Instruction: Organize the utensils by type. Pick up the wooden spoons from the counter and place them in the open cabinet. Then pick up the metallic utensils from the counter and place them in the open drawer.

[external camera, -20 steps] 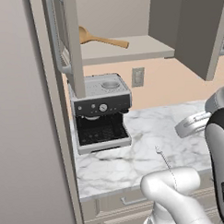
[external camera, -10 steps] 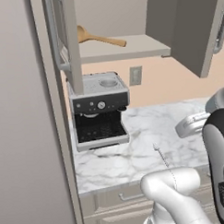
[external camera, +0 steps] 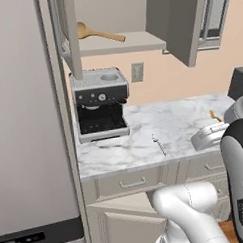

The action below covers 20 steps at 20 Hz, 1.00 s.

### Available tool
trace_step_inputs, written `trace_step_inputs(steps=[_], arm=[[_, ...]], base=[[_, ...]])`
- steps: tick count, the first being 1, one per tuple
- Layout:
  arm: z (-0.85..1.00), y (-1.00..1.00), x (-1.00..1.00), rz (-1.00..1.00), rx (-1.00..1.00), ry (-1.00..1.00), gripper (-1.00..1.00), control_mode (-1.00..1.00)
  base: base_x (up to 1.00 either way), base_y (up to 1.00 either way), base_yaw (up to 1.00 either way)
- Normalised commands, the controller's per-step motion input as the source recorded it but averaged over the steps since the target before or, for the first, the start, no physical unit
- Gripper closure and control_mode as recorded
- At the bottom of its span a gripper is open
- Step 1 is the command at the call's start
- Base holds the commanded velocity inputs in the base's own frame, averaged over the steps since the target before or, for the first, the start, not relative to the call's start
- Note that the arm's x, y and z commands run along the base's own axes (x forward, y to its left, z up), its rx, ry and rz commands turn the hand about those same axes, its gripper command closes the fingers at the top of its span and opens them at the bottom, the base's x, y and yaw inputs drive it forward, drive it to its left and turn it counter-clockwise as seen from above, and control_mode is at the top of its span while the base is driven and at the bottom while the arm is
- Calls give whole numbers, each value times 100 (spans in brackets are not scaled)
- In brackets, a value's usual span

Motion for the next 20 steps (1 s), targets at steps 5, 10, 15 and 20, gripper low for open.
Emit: trace_step_inputs(steps=[5, 10, 15, 20], arm=[[0, 0, 0, 0, 0, 0, -100, 100], [0, 0, 0, 0, 0, 0, -100, 100], [0, 0, 0, 0, 0, 0, -100, 100], [0, 0, 0, 0, 0, 0, -100, 100]], base=[[-13, -36, 0], [0, -49, 0], [0, -71, 0], [0, -69, 0]])
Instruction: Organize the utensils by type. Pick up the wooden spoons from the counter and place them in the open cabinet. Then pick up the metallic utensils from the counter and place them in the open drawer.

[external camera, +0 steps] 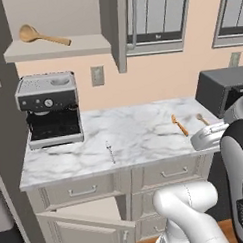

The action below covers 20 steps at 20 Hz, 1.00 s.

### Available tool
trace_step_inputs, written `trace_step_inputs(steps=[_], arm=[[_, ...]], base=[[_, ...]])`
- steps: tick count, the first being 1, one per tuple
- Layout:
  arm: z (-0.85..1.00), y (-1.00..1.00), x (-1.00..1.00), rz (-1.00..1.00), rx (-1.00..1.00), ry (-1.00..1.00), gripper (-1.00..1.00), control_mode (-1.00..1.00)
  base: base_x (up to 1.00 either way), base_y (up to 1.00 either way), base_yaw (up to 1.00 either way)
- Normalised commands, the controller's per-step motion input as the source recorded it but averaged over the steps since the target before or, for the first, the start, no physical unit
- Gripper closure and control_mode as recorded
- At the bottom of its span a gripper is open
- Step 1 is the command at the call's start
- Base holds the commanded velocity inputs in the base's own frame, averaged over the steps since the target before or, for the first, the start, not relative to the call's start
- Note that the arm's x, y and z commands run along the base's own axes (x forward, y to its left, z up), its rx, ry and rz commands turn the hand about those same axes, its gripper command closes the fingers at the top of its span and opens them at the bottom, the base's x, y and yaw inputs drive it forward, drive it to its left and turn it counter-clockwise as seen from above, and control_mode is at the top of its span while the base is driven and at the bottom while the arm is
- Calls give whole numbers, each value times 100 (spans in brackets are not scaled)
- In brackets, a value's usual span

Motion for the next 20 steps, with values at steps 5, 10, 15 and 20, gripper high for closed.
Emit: trace_step_inputs(steps=[5, 10, 15, 20], arm=[[0, 0, 0, 0, 0, 0, -100, 100], [0, 0, 0, 0, 0, 0, -100, 100], [0, 0, 0, 0, 0, 0, -100, 100], [0, 0, 0, 0, 0, 0, -100, 100]], base=[[1, -65, 0], [6, -63, 0], [17, -52, 0], [42, -39, 0]])
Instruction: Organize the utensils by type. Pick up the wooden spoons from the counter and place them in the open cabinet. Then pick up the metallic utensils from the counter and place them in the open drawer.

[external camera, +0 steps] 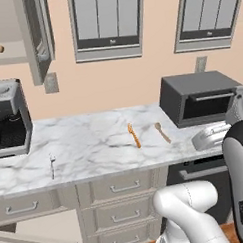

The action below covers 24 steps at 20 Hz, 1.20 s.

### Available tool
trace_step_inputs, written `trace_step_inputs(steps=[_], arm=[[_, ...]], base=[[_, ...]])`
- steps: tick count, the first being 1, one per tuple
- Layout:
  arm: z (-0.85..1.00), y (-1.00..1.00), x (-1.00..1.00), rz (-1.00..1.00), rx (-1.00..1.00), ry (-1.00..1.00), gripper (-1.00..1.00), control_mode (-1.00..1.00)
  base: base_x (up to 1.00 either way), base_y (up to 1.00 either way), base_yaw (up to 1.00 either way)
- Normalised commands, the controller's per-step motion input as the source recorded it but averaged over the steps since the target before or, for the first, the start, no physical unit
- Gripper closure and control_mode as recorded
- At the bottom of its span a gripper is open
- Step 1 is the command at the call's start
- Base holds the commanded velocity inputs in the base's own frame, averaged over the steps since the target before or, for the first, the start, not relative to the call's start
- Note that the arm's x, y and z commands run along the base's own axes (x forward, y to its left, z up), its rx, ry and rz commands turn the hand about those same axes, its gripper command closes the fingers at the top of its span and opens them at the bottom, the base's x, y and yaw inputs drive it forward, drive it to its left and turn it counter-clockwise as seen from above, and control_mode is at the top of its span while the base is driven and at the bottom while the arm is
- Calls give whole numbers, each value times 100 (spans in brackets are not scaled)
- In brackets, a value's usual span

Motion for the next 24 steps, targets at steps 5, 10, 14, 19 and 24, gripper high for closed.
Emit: trace_step_inputs(steps=[5, 10, 14, 19, 24], arm=[[0, 0, 0, 0, 0, 0, -100, 100], [0, 0, 0, 0, 0, 0, -100, 100], [0, 0, 0, 0, 0, 0, -100, 100], [0, 0, 0, 0, 0, 0, -100, 100], [0, 0, 0, 0, 0, 0, -100, 100]], base=[[69, -29, 0], [65, -26, 0], [15, -31, 0], [0, -20, 0], [0, -11, 0]])
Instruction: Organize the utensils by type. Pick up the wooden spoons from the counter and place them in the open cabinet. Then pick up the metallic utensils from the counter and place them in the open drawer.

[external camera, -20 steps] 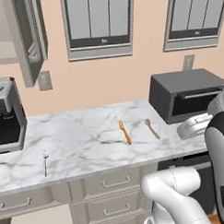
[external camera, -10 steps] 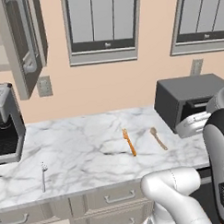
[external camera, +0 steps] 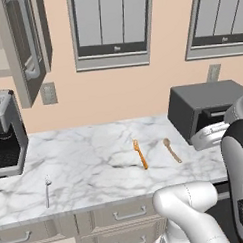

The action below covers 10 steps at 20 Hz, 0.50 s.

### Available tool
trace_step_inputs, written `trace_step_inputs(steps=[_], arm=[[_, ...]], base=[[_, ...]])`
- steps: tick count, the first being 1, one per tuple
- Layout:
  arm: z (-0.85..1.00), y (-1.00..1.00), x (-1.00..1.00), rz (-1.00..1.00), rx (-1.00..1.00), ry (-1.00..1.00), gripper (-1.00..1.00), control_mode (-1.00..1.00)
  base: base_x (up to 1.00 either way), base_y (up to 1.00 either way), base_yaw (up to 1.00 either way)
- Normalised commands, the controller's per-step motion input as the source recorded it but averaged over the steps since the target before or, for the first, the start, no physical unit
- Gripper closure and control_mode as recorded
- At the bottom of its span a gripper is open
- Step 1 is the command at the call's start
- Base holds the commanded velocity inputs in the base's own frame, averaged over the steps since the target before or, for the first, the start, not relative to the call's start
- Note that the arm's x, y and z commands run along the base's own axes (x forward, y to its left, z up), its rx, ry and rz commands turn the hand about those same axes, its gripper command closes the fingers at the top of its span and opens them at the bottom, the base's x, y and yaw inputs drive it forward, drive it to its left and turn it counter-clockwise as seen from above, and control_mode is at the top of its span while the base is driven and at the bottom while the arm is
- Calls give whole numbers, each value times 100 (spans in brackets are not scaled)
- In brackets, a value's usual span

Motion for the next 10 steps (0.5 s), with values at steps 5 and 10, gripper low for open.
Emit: trace_step_inputs(steps=[5, 10], arm=[[0, 0, 0, 0, 0, 0, -100, 100], [-1, -7, 0, 0, 1, 3, -100, -100]], base=[[0, -14, 0], [0, -6, 0]])
